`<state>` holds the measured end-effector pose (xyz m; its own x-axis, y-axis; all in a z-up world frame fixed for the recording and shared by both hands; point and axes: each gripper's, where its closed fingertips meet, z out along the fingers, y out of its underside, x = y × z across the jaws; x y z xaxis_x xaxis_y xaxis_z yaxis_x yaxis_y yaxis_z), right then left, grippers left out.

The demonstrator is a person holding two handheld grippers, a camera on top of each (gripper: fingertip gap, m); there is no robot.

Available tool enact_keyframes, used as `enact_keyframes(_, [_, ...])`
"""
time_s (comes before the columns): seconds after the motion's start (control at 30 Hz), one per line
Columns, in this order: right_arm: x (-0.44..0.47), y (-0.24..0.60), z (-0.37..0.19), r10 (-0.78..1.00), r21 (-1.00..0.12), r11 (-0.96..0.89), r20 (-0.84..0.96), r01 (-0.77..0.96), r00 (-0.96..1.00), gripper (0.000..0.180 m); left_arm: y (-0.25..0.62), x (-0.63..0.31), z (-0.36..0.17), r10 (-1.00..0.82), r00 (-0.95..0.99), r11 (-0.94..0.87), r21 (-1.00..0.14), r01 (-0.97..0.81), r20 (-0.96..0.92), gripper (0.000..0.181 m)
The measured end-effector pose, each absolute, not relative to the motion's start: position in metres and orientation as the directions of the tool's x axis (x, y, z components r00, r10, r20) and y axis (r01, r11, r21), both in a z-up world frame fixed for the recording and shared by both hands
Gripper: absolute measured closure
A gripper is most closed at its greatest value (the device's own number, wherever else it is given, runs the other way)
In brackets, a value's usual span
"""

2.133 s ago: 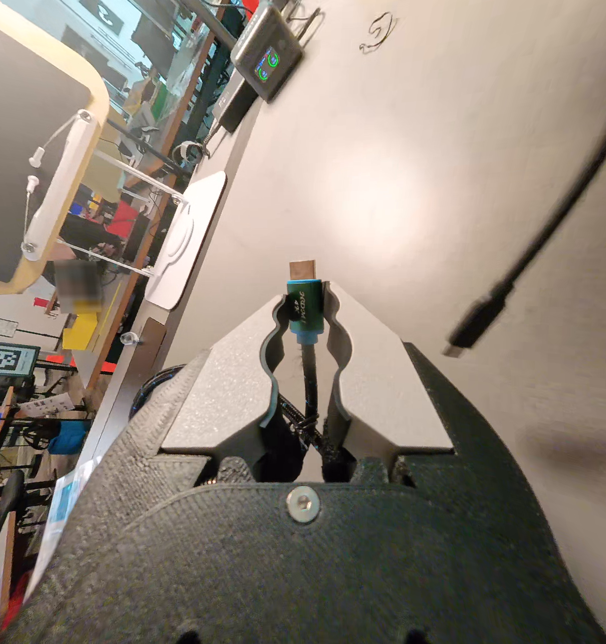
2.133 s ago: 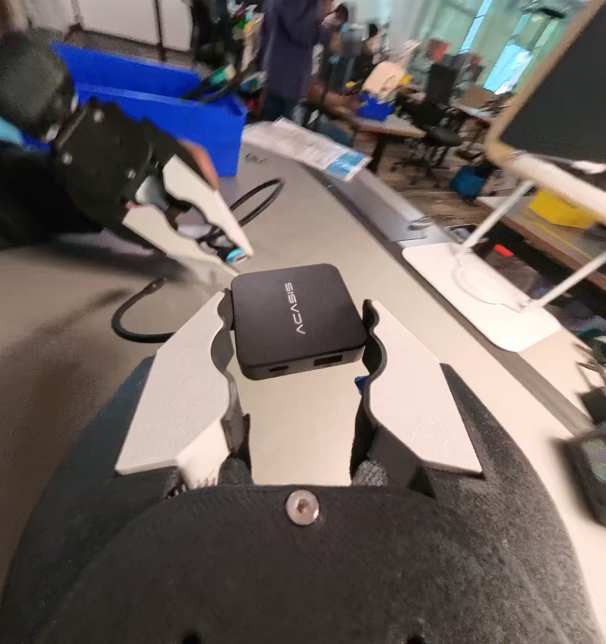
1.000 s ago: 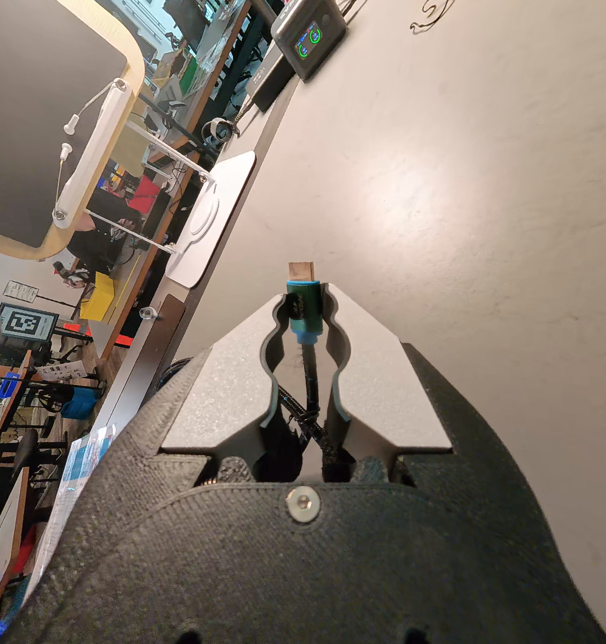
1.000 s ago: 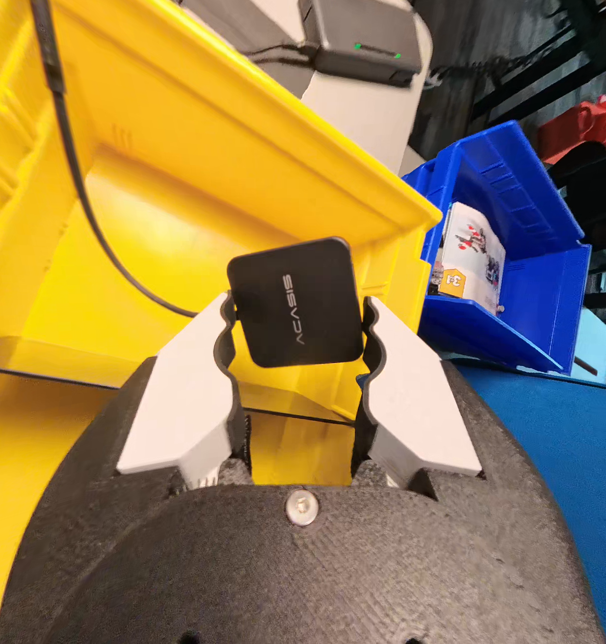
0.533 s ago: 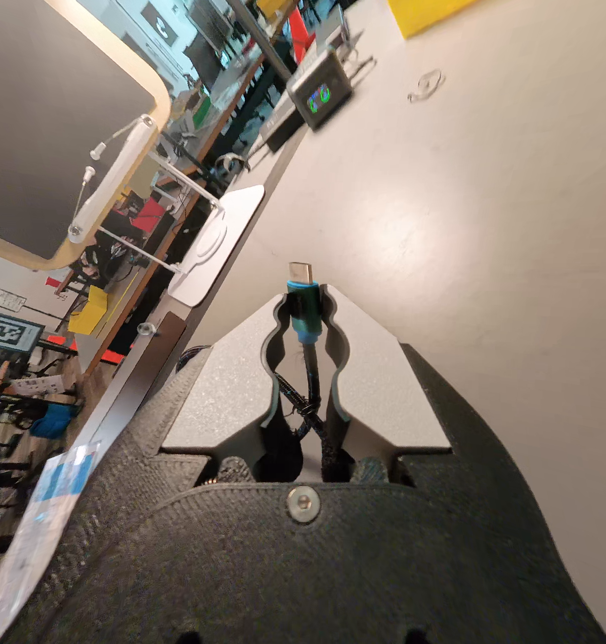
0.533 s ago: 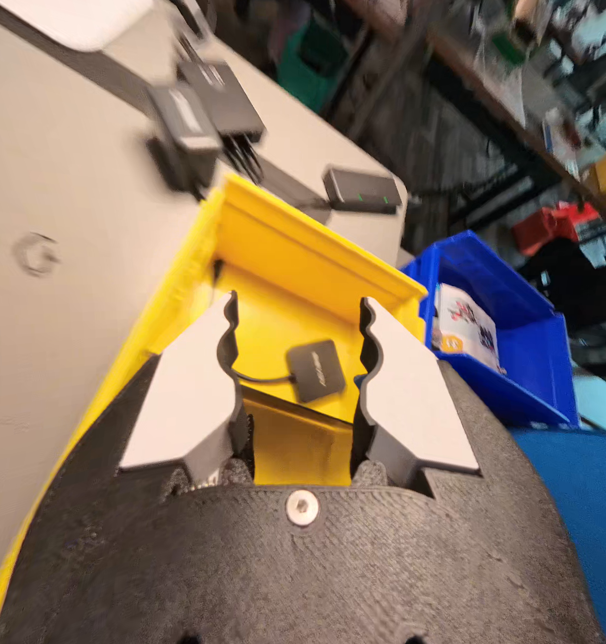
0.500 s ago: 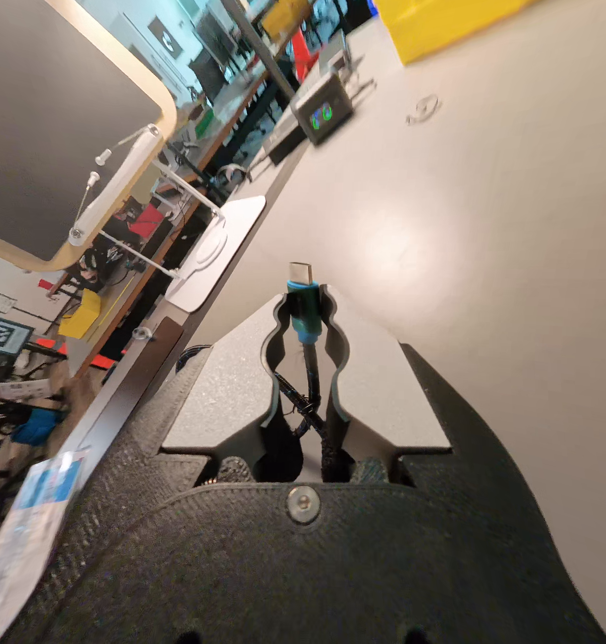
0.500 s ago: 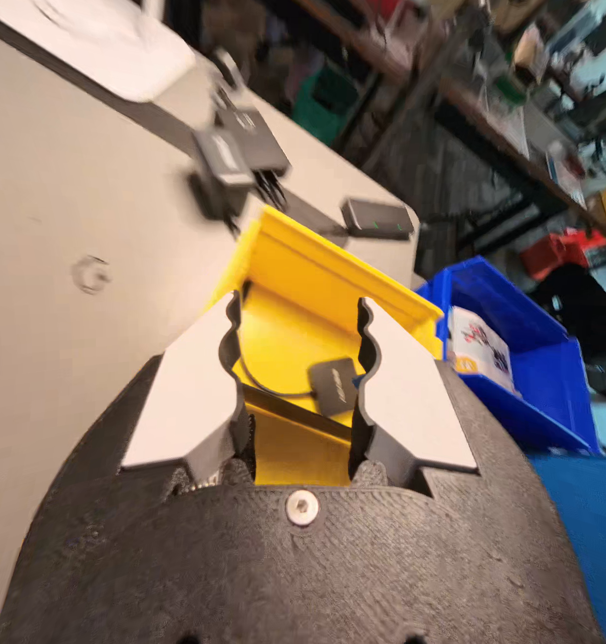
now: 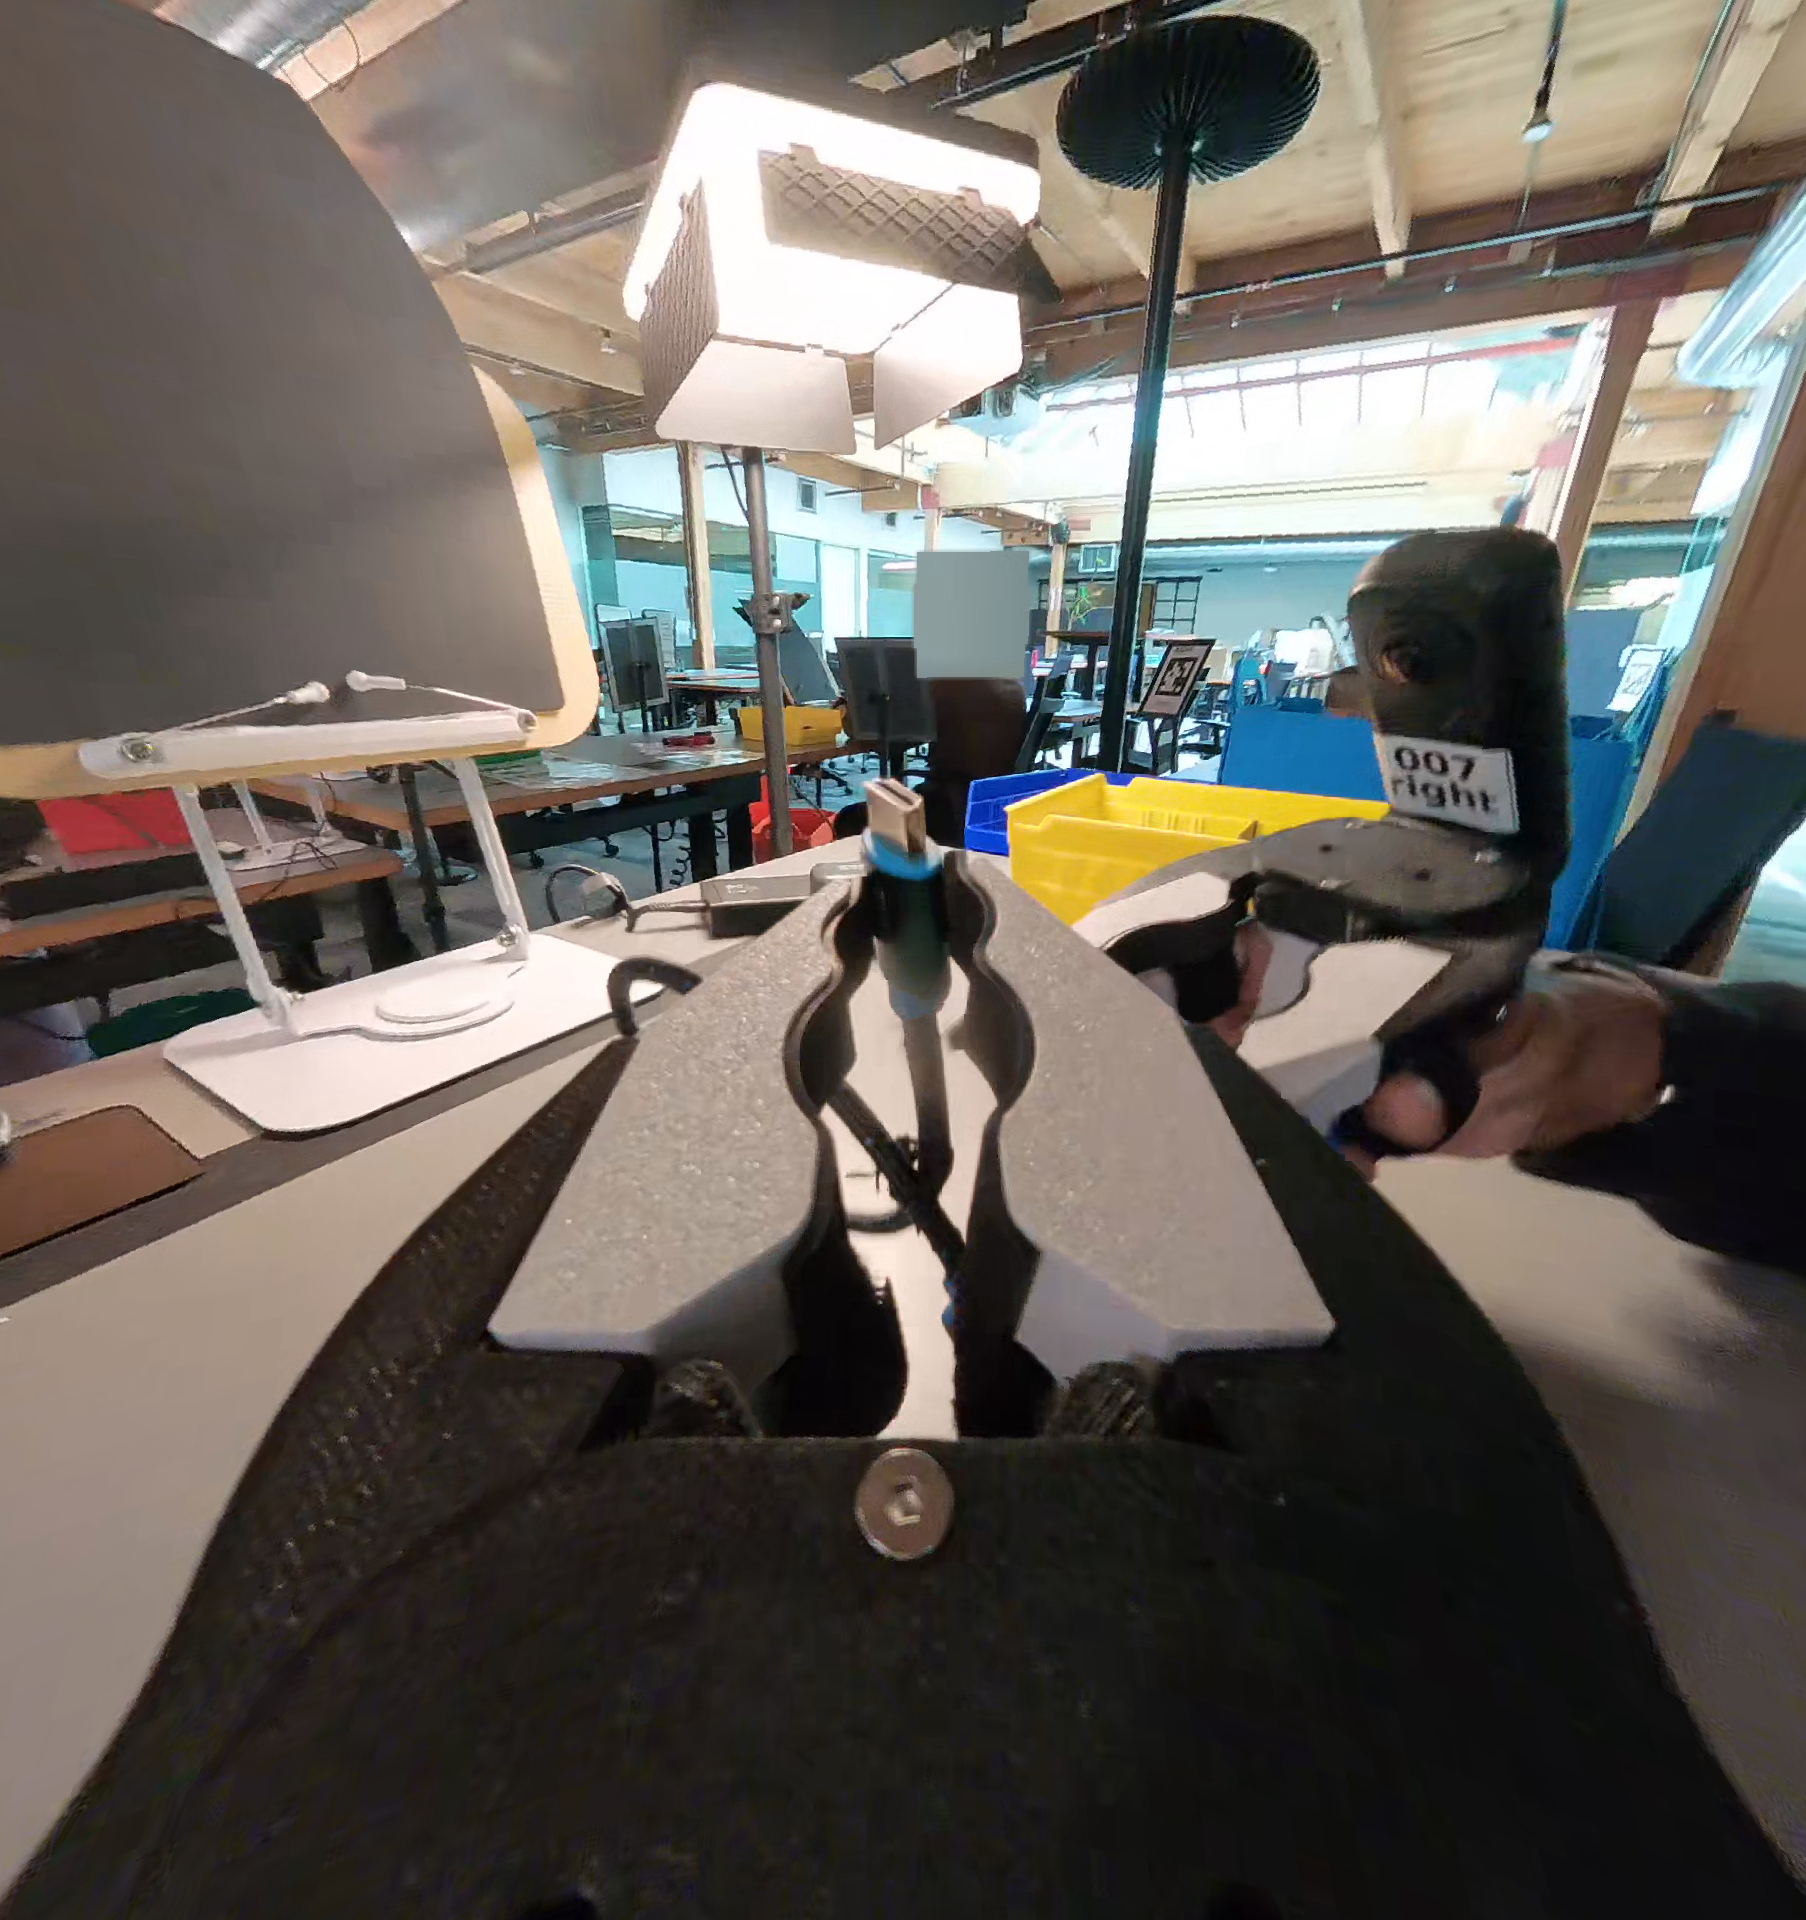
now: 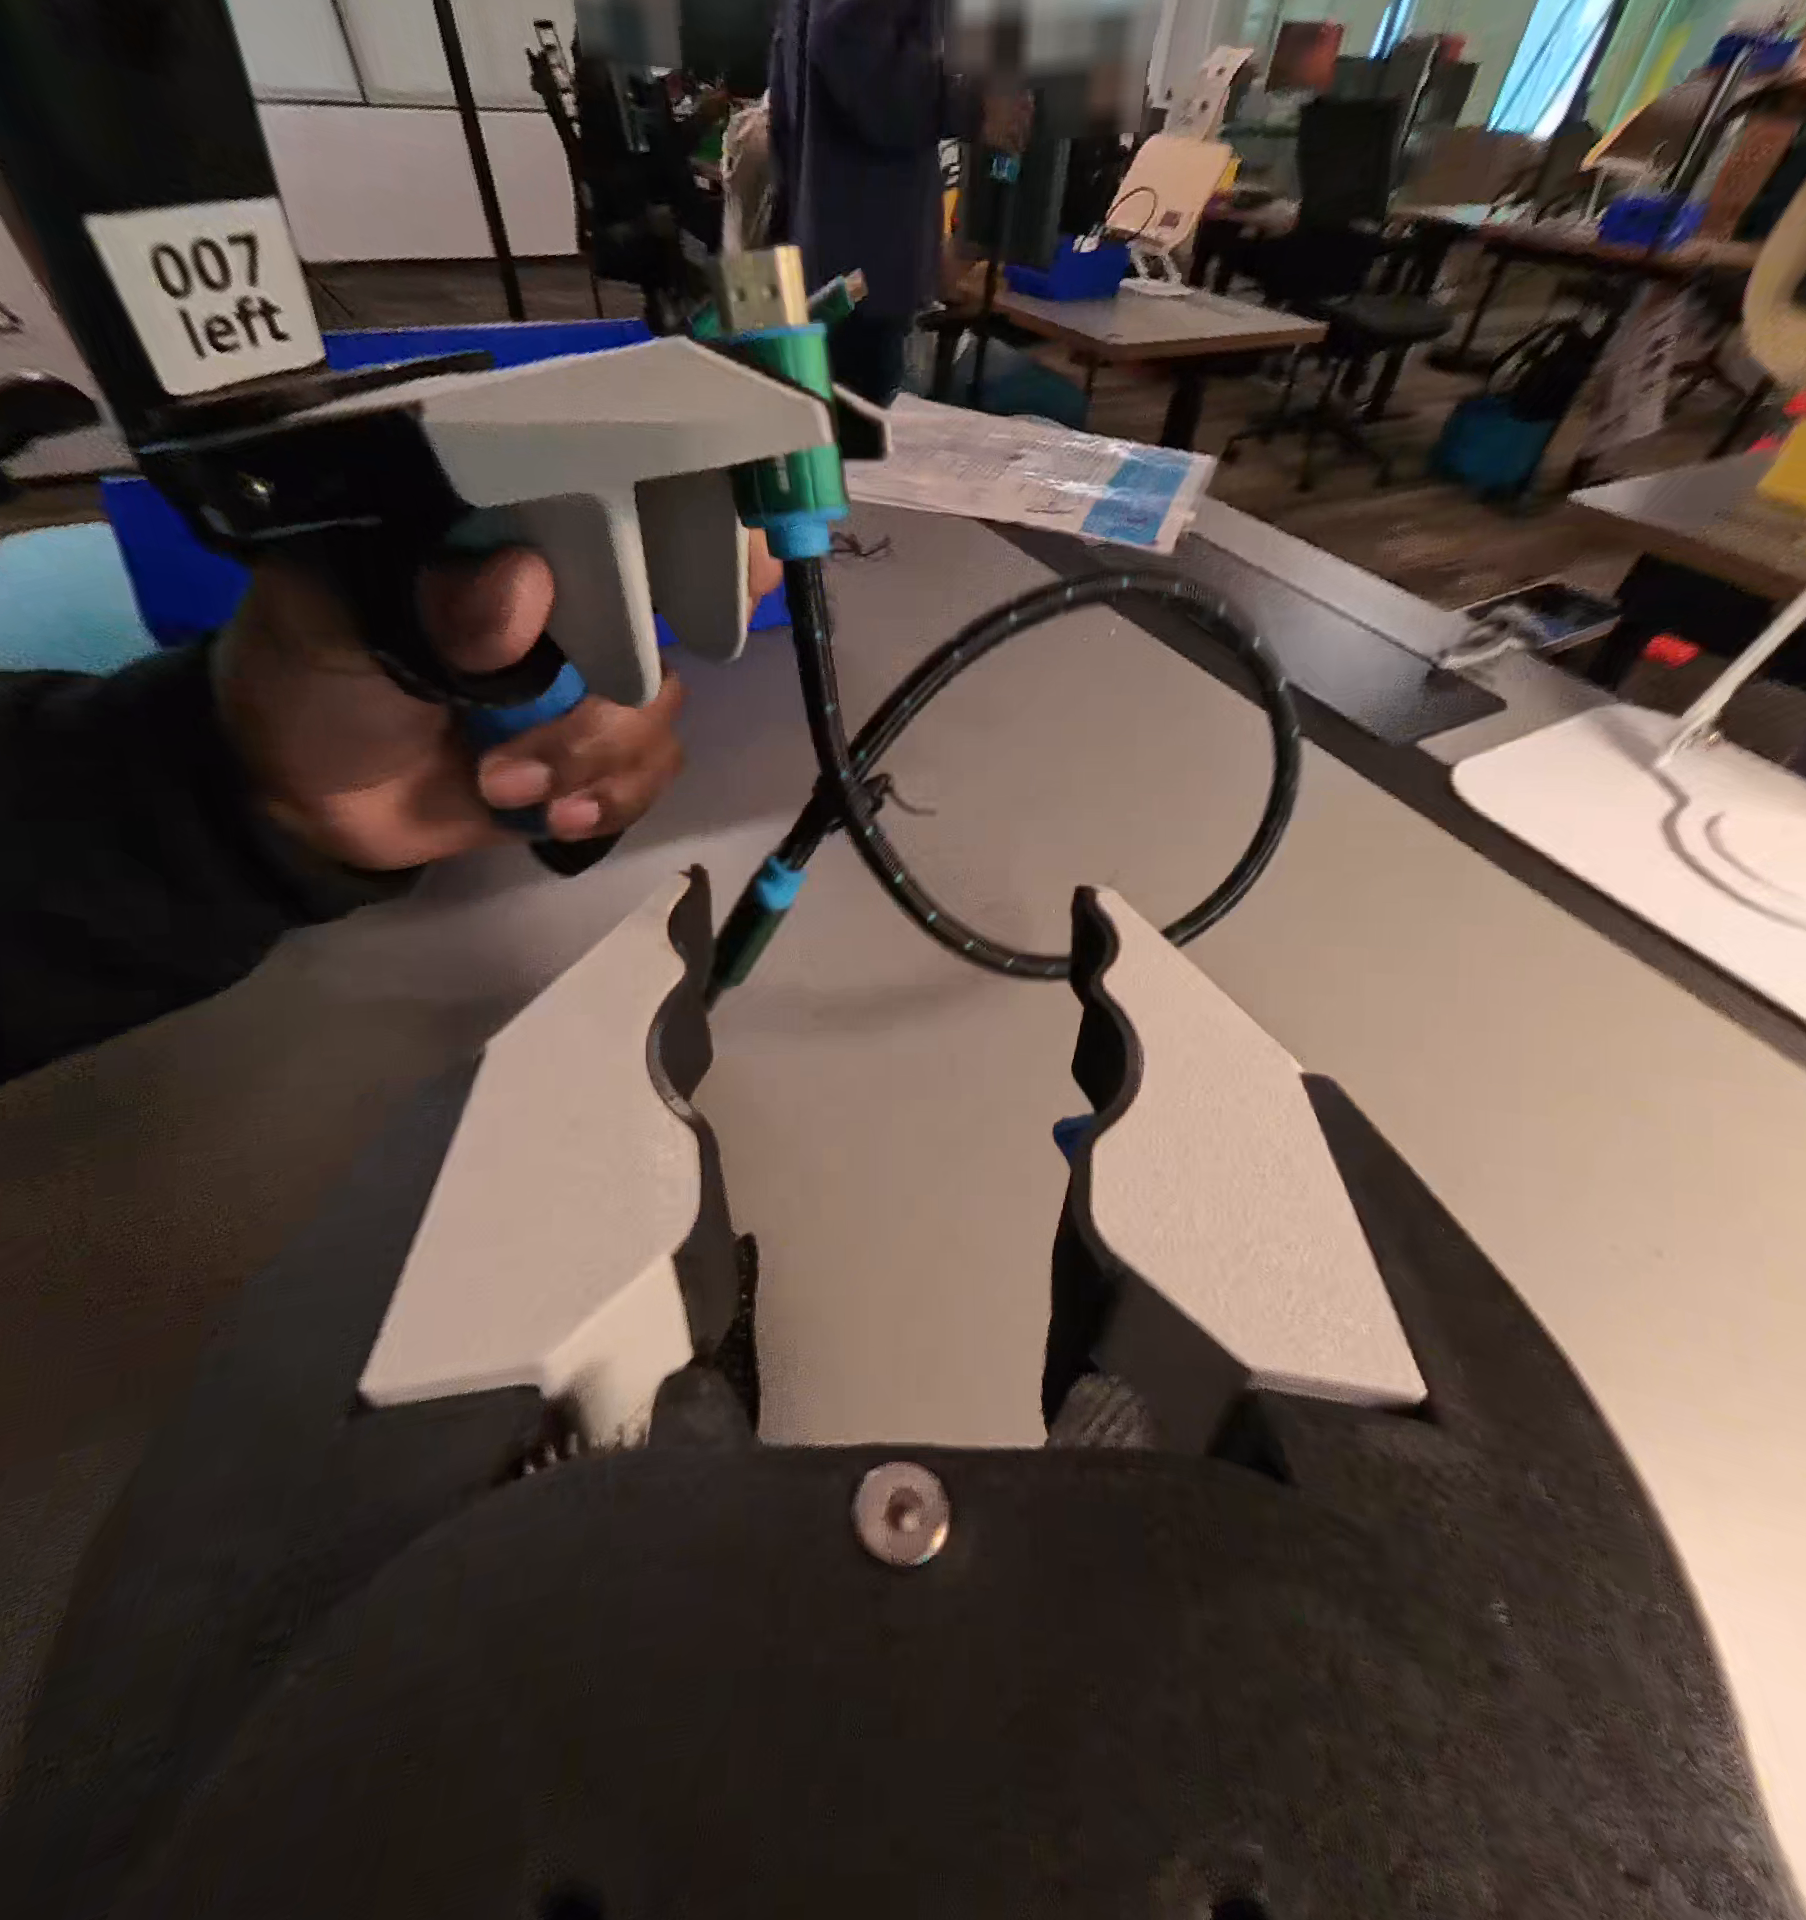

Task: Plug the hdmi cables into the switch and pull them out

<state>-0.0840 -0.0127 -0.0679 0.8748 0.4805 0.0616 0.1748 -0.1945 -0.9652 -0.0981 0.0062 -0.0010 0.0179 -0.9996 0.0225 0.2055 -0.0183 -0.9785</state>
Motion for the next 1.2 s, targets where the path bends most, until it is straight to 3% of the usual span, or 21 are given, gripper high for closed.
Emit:
enact_keyframes(0.2, [-0.106,0.009,-0.085,0.479,-0.951,-0.209,0.105,0.229,0.872,0.116,0.001,-0.092,-0.005,-0.996,-0.049,-0.080,-0.977,0.198,0.072,0.167])
enact_keyframes(0.33, [-0.112,0.009,-0.085,0.486,-0.964,-0.194,0.065,0.180,0.871,0.124,-0.005,-0.087,-0.008,-0.990,-0.087,-0.126,-0.972,0.199,0.110,0.167])
enact_keyframes(0.6, [-0.123,-0.003,-0.075,0.553,-0.978,-0.207,-0.109,0.009,0.826,0.120,-0.006,-0.092,0.001,-0.971,-0.148,-0.219,-0.939,0.266,0.185,0.167])
enact_keyframes(0.8, [-0.124,-0.003,-0.078,0.542,-0.978,-0.207,-0.127,-0.015,0.831,0.157,-0.023,-0.086,-0.001,-0.938,-0.259,-0.296,-0.921,0.254,0.230,0.167])
enact_keyframes(1.2, [-0.053,-0.022,-0.074,0.393,-0.957,-0.278,-0.039,0.079,0.919,0.166,0.006,-0.092,-0.005,-0.940,-0.167,-0.330,-0.917,0.226,0.297,0.155])
